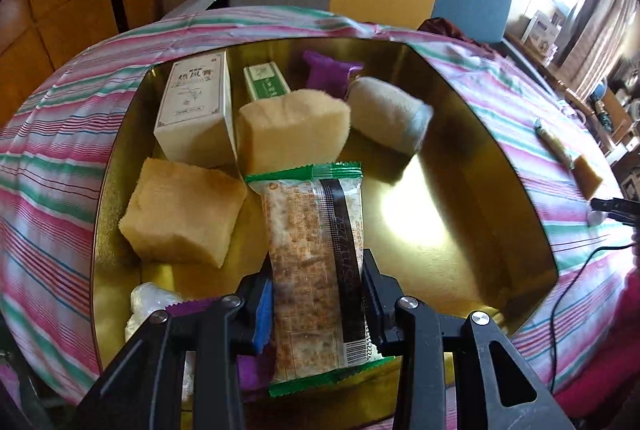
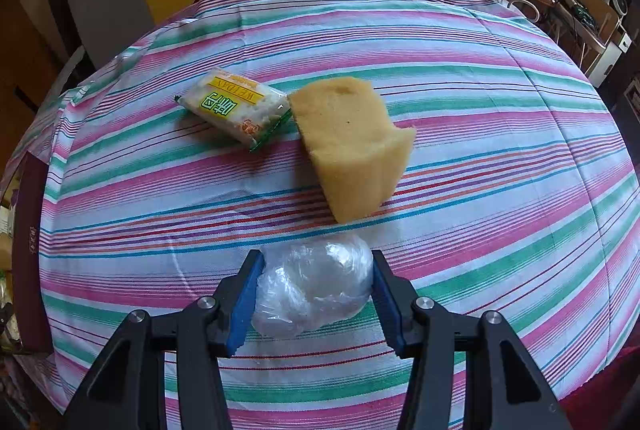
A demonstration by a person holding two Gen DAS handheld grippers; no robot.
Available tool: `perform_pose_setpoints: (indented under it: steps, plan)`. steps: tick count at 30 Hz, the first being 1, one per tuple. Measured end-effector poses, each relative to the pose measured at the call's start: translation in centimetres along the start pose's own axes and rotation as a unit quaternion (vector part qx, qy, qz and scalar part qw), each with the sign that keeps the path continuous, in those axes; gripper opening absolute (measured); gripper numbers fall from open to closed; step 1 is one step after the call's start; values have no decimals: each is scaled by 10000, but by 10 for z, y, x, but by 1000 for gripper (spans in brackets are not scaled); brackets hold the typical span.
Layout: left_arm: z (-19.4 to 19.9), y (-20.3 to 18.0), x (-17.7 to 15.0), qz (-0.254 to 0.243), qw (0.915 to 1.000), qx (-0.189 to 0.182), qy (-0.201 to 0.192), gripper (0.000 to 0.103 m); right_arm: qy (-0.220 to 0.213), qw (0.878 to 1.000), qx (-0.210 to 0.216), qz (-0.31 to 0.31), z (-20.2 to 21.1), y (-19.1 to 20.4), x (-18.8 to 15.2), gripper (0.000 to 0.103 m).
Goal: Organize objects
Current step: 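Carry the cracker packet into the gold tray and open the left tool, then lower the white plastic bag into the gold tray and open the right tool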
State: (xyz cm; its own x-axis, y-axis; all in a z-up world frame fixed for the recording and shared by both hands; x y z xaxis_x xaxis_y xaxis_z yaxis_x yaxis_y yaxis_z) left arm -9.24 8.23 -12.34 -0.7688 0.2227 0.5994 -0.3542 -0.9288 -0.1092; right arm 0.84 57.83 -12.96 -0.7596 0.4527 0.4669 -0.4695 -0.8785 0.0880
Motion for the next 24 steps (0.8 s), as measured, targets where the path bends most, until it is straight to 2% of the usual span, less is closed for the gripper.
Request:
perform_pose_setpoints:
  steps: [8,13,17,19,21,24]
  plan:
    - [-6,5,-4,62,10000,49,37,40,-4,10000,-30,-1,0,0,0,53]
    - [4,8,-1,68,9998,99,-179,46,-27,10000,-74,44,1,2,1,53]
    - [17,11,3,100,9990,175,-406,46,-167,9998,-73,120,10,7,3,53]
    - [28,14,5,91,9977,302,-604,47,-281,9993,45,228,20,18,2,53]
    - [38,17,8,118,9959,420,-792,53,-344,9984,245,373,31,38,-2,53]
    - [52,22,12,113,9931,553,-1028,57,-435,9937,617,832,50,86,-13,53]
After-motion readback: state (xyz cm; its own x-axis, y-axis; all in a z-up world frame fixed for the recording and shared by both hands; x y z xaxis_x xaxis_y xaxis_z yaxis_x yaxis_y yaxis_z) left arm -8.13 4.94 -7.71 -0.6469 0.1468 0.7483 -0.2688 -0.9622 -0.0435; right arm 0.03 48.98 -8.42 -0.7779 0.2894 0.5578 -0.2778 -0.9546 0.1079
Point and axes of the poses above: each gripper's, at about its wrist camera, not at the fingertips, and z roughly against the way its jaws point, y to its left, x to its top, the point moved 6 cm from there along -z, roughly the way its jaws point, and after that the axes turned 6 degrees about -y, right-handed, at the moved point
